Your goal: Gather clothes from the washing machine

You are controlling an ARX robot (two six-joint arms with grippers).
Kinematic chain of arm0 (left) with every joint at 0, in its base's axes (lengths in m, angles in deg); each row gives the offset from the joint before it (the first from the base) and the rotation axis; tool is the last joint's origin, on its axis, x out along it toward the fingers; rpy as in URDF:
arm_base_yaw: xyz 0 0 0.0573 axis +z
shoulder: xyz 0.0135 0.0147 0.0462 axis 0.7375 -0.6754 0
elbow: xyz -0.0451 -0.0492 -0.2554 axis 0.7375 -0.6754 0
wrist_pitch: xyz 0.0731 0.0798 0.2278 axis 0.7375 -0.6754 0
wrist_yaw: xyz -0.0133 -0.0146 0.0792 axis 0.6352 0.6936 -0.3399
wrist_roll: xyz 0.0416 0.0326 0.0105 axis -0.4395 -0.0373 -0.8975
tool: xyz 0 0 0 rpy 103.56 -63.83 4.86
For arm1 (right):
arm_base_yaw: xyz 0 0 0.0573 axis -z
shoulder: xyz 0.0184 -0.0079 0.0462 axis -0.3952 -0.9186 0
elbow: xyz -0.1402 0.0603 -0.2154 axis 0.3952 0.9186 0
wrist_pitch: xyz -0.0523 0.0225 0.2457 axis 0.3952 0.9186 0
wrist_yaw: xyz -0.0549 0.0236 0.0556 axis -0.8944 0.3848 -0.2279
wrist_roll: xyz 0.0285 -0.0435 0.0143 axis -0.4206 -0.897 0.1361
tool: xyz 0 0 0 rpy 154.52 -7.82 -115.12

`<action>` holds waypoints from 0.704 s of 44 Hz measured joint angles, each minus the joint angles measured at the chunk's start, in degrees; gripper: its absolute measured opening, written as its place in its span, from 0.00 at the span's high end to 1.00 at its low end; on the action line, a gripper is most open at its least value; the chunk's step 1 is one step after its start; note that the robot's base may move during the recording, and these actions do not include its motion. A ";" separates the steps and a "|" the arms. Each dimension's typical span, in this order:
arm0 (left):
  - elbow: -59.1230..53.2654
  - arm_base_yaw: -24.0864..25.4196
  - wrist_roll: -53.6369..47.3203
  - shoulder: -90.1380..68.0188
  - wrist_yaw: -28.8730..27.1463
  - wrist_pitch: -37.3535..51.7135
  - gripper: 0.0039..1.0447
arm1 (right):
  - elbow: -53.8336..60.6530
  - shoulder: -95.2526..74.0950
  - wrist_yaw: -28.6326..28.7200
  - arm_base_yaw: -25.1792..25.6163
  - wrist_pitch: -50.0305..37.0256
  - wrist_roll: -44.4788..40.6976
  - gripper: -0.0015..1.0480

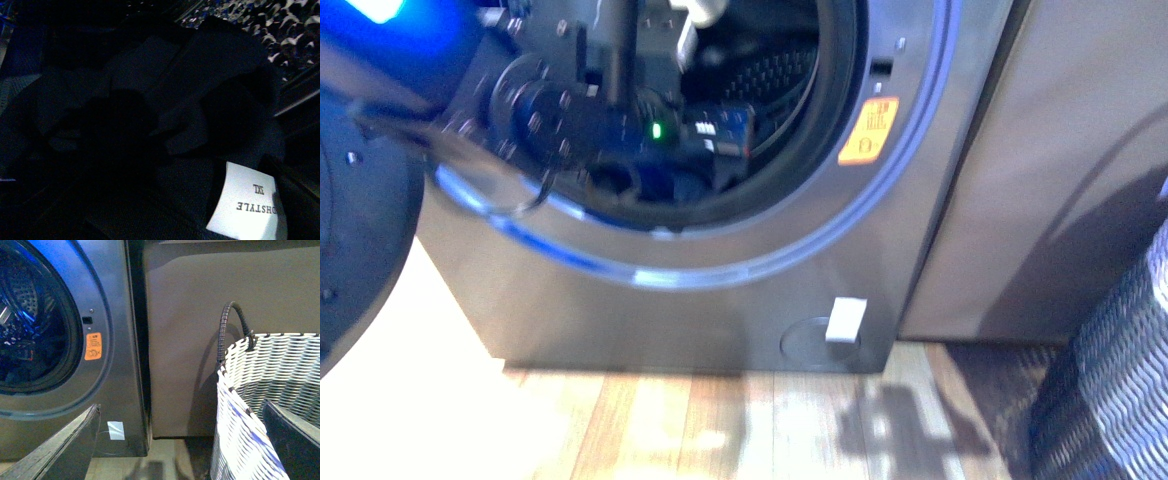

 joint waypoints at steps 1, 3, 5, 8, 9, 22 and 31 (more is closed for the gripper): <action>0.28 0.07 -0.04 -0.13 -0.17 -0.15 0.06 | 0.00 0.00 0.00 0.00 0.00 0.00 0.07; 1.31 0.24 -0.15 -0.85 -0.66 -0.83 0.06 | 0.00 0.00 0.00 0.00 0.00 0.00 0.07; 2.08 0.39 -0.17 -1.29 -1.05 -1.53 0.06 | 0.00 0.00 0.00 0.00 0.00 0.00 0.07; 3.39 0.57 -0.35 -2.01 -1.53 -3.21 0.06 | 0.00 0.00 0.00 0.00 0.00 0.00 0.07; 3.58 0.57 -0.37 -2.14 -1.53 -3.54 0.06 | 0.00 0.00 0.00 0.00 0.00 0.00 0.07; 7.21 0.55 -0.83 -4.79 -3.61 -12.28 0.06 | 0.00 0.00 0.00 0.00 0.00 0.00 0.07; 8.20 0.11 -0.98 -4.85 -3.48 -16.24 0.06 | 0.00 0.00 0.00 0.00 0.00 0.00 0.07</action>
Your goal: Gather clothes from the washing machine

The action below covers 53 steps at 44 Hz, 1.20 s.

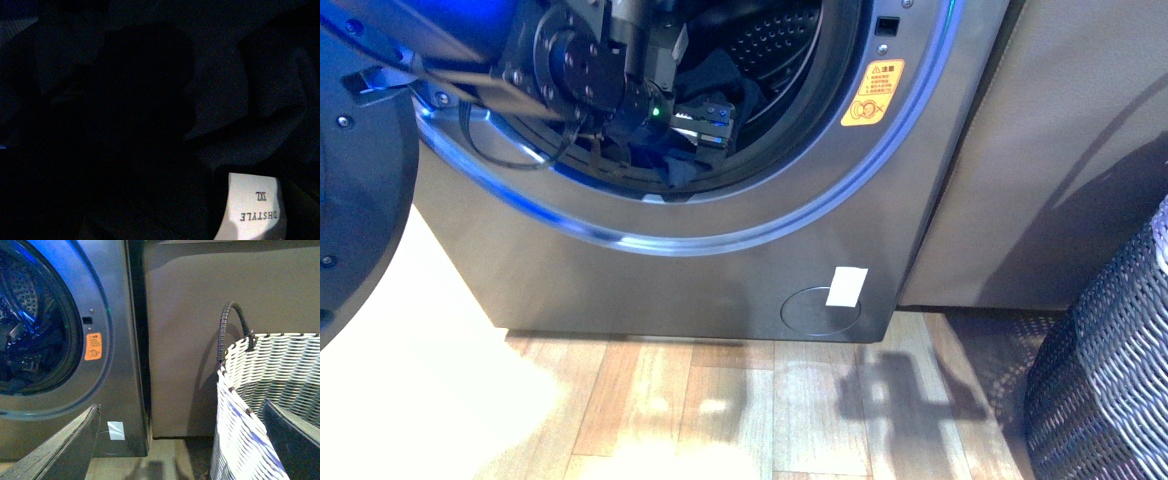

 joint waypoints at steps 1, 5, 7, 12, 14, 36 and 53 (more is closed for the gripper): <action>0.09 0.00 0.00 0.00 -0.07 -0.24 0.06 | 0.00 0.00 0.00 0.00 0.00 0.00 0.07; 0.22 -0.11 -0.63 0.00 -1.11 -0.07 0.15 | 0.00 0.00 0.00 0.00 0.00 0.00 0.07; 0.22 -0.35 -1.09 0.00 -1.44 0.00 0.23 | 0.00 0.00 0.00 0.00 0.00 0.00 0.07; 0.11 -0.70 -1.51 0.02 -1.60 0.02 0.38 | 0.00 0.00 0.00 0.00 0.00 0.00 0.07; -0.02 -0.79 -1.51 0.04 -1.44 0.02 0.45 | 0.00 0.00 0.00 0.00 0.00 0.00 0.07; -6.60 -0.13 -2.36 4.42 2.75 2.84 0.93 | 0.00 0.00 0.00 0.00 0.00 0.00 0.07; -25.46 -0.04 -2.64 21.49 12.83 12.81 0.93 | 0.00 0.00 0.00 0.00 0.00 0.00 0.07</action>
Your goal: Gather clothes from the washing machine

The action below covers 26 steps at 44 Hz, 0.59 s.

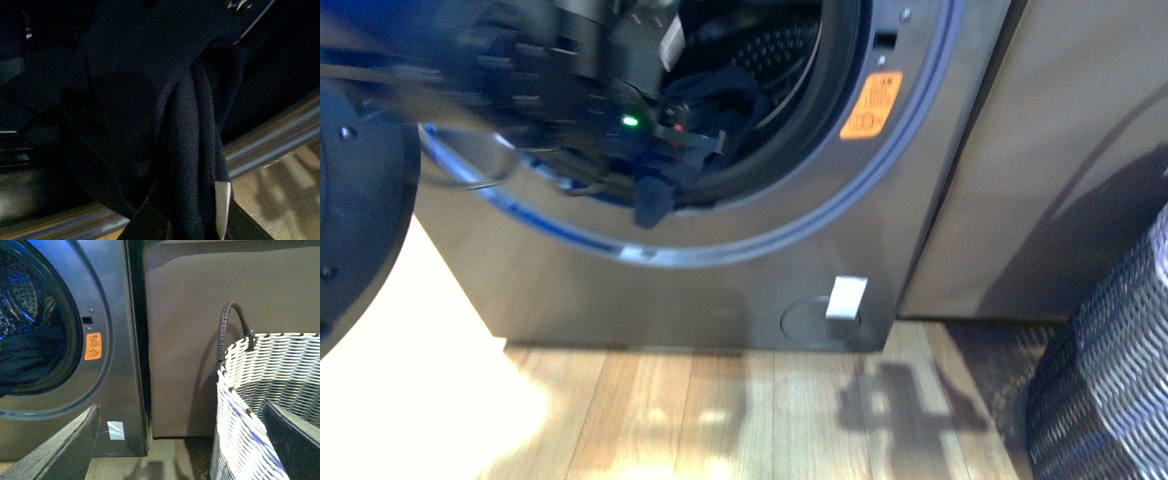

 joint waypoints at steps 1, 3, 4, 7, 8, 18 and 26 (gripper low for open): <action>-0.57 0.00 0.00 0.63 0.26 0.17 0.93 | 0.00 0.00 0.00 0.00 0.00 0.00 0.07; -2.93 0.04 0.04 3.39 1.66 0.81 0.93 | 0.00 0.00 0.00 0.00 0.00 0.00 0.07; -4.02 0.11 0.04 4.79 2.40 0.96 0.93 | 0.00 0.00 0.00 0.00 0.00 0.00 0.07; -6.97 0.33 0.04 8.79 4.11 1.09 0.93 | 0.00 0.00 0.00 0.00 0.00 0.00 0.07; -7.85 0.42 0.07 10.03 4.96 1.09 0.93 | 0.00 0.00 0.00 0.00 0.00 0.00 0.07; -12.68 1.07 0.11 23.02 11.61 -0.68 0.93 | 0.00 0.00 0.00 0.00 0.00 0.00 0.07; -12.31 -0.37 0.63 32.89 16.24 -4.50 0.93 | 0.00 0.00 0.00 0.00 0.00 0.00 0.07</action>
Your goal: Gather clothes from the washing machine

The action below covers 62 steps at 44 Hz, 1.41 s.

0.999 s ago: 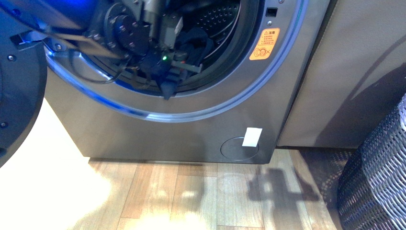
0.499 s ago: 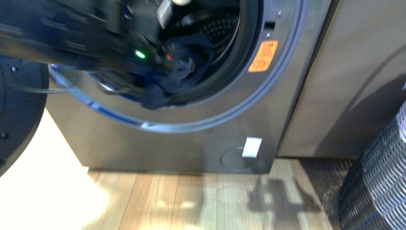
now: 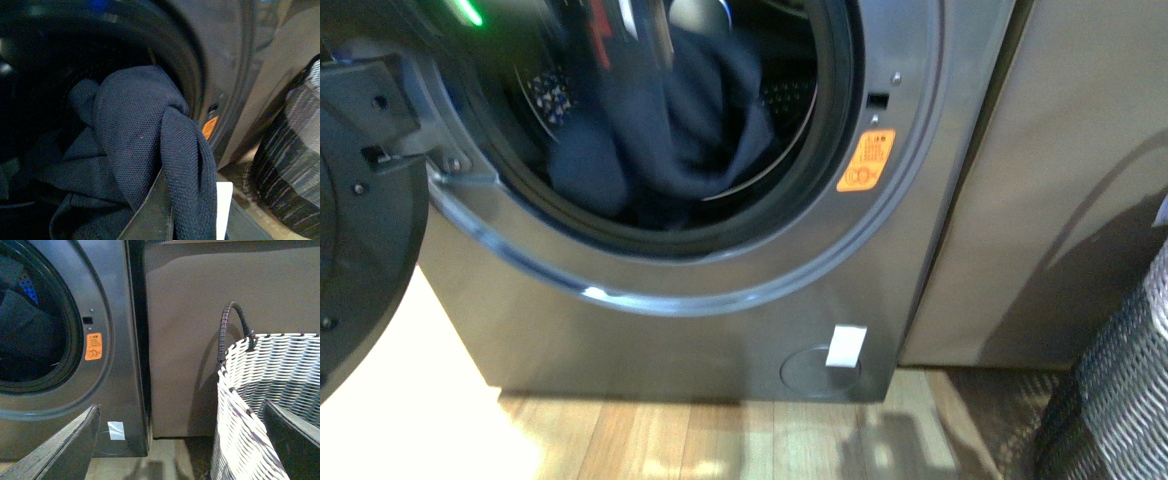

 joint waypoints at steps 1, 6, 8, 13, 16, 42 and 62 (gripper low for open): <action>0.37 -0.39 0.15 1.03 0.39 -0.59 0.93 | 0.00 0.00 0.00 0.00 0.00 0.00 0.07; 4.50 -3.93 0.42 5.81 1.97 -4.00 0.93 | 0.00 0.00 0.00 0.00 0.00 0.00 0.07; 5.88 -5.07 0.68 6.73 2.40 -4.94 0.93 | 0.00 0.00 0.00 0.00 0.00 -0.02 0.07; 10.95 -8.83 1.27 8.68 2.89 -7.82 0.93 | 0.00 0.00 0.00 0.00 0.00 0.00 0.07; 14.16 -11.34 1.64 9.07 2.93 -9.57 0.93 | 0.00 0.00 0.00 0.00 0.00 0.00 0.07; 44.70 -23.82 2.10 -1.31 0.26 -24.59 0.93 | 0.00 0.00 0.00 0.00 0.00 0.00 0.07; 59.10 -29.14 0.04 -12.94 2.16 -30.56 0.93 | 0.00 0.00 -0.04 0.00 0.00 0.00 0.07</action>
